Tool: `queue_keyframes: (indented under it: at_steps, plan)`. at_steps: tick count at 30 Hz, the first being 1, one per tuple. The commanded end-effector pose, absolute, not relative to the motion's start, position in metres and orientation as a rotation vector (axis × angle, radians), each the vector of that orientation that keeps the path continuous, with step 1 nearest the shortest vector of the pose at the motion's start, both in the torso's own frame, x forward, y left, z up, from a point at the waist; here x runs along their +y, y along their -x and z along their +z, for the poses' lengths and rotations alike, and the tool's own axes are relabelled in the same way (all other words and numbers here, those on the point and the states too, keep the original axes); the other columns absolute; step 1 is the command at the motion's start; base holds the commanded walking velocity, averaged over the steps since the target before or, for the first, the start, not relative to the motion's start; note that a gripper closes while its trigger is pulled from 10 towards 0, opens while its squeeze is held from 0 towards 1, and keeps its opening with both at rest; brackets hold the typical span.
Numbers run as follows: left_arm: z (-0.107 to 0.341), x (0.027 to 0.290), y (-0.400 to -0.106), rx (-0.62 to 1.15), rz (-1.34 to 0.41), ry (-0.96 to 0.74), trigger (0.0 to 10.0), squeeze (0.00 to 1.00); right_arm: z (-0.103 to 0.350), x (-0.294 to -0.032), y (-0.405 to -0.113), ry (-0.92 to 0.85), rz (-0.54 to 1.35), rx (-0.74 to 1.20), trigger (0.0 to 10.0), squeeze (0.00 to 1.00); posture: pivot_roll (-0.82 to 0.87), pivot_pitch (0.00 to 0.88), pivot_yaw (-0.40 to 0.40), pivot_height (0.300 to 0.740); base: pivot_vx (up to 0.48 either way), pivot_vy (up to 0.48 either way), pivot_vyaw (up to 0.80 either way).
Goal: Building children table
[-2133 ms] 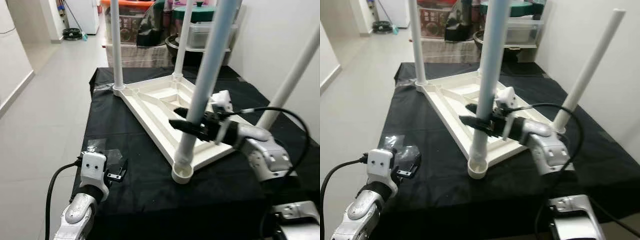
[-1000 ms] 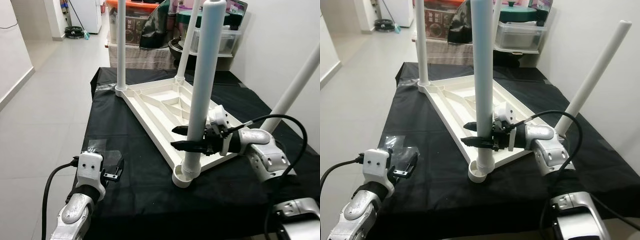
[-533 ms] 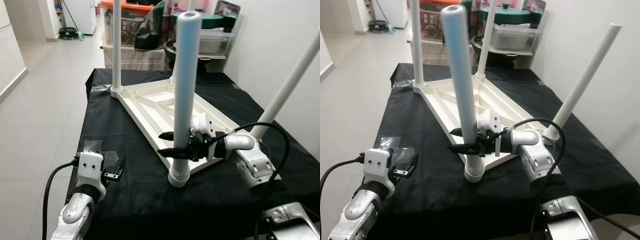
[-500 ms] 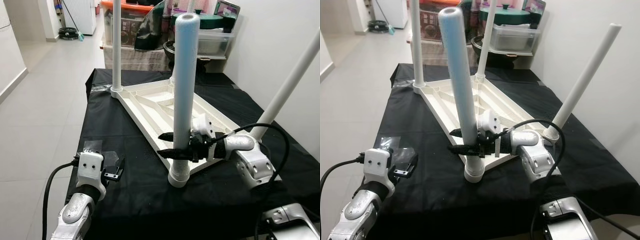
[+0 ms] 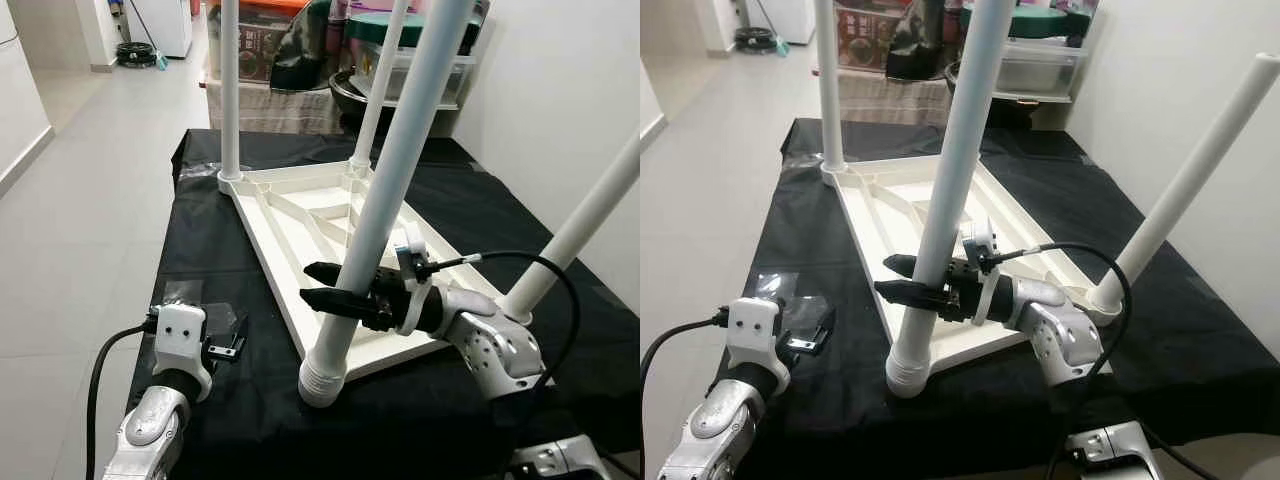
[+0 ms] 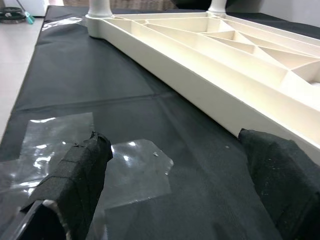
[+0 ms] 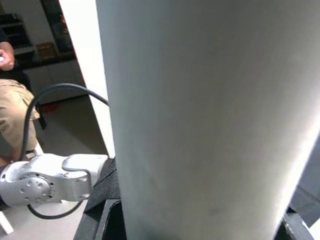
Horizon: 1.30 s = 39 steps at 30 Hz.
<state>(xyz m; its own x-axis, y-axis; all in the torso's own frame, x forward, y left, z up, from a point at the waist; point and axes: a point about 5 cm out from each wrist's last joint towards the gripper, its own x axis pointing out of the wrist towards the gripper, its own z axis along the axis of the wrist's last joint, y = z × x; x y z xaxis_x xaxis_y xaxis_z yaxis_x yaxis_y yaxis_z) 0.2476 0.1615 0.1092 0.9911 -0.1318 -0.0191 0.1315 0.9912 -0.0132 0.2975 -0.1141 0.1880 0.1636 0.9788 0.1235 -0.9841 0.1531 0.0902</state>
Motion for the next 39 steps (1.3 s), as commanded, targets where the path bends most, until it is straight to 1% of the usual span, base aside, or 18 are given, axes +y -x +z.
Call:
queue_keyframes:
  at_steps: [1, 2, 4, 5, 9, 20, 29, 31, 34, 36, 39]
  plan:
    - [0.1083, 0.1609, -0.2484, 0.018, -0.138, 0.004, 10.0, 0.0, 0.1698, -0.1147, -0.2936, -0.082, 1.387, 0.017, 10.0, 0.0, 0.03, 0.0, -0.114, 0.74, 0.0, 0.0, 0.0]
    - [0.1083, 0.1609, -0.2484, 0.018, -0.138, 0.004, 10.0, 0.0, 0.1698, -0.1147, -0.2936, -0.082, 1.387, 0.017, 10.0, 0.0, 0.03, 0.0, -0.114, 0.74, 0.0, 0.0, 0.0]
    - [0.1075, 0.1614, -0.2477, 0.021, -0.136, -0.002, 10.0, 0.0, 0.1627, -0.1138, -0.2913, 0.039, 1.351, -0.009, 10.0, 0.0, 0.03, 0.0, -0.112, 0.74, 0.0, 0.0, 0.0]
    - [0.1073, 0.1618, -0.2474, 0.022, -0.136, -0.003, 10.0, 0.0, 0.1617, -0.1133, -0.2901, 0.063, 1.346, -0.018, 10.0, 0.0, 0.03, 0.0, -0.112, 0.74, 0.0, 0.0, 0.0]
    - [0.1072, 0.1627, -0.2473, 0.023, -0.135, -0.004, 10.0, 0.0, 0.1637, -0.113, -0.2871, 0.052, 1.341, -0.009, 10.0, 0.0, 0.03, 0.0, -0.108, 0.74, 0.0, 0.0, 0.0]
    - [0.1064, 0.1624, -0.2476, 0.024, -0.135, -0.002, 10.0, 0.0, 0.1625, -0.1147, -0.2887, 0.101, 1.331, 0.0, 10.0, 0.0, 0.04, 0.0, -0.116, 0.74, 0.0, 0.0, 0.0]
    - [0.1042, 0.163, -0.2452, 0.034, -0.132, 0.005, 10.0, 0.0, 0.1623, -0.1129, -0.2848, 0.072, 1.359, 0.017, 10.0, 0.0, 0.04, 0.0, -0.122, 0.74, 0.0, 0.0, 0.0]
    - [0.1034, 0.1623, -0.2451, 0.039, -0.135, 0.014, 10.0, 0.0, 0.1647, -0.1144, -0.2875, 0.013, 1.344, 0.03, 10.0, 0.0, 0.03, 0.0, -0.121, 0.74, 0.0, 0.0, 0.0]
    - [0.1025, 0.1616, -0.245, 0.042, -0.138, 0.018, 10.0, 0.0, 0.1647, -0.1157, -0.2901, -0.02, 1.327, 0.044, 10.0, 0.0, 0.03, 0.0, -0.121, 0.74, 0.0, 0.0, 0.0]
    - [0.1022, 0.1609, -0.2448, 0.043, -0.14, 0.017, 10.0, 0.0, 0.1631, -0.116, -0.292, -0.024, 1.308, 0.055, 10.0, 0.0, 0.03, 0.0, -0.122, 0.74, 0.0, 0.0, 0.0]
    - [0.102, 0.1606, -0.2446, 0.045, -0.141, 0.018, 10.0, 0.0, 0.1643, -0.1148, -0.29, -0.033, 1.331, 0.056, 10.0, 0.0, 0.03, 0.0, -0.122, 0.74, 0.0, 0.0, 0.0]
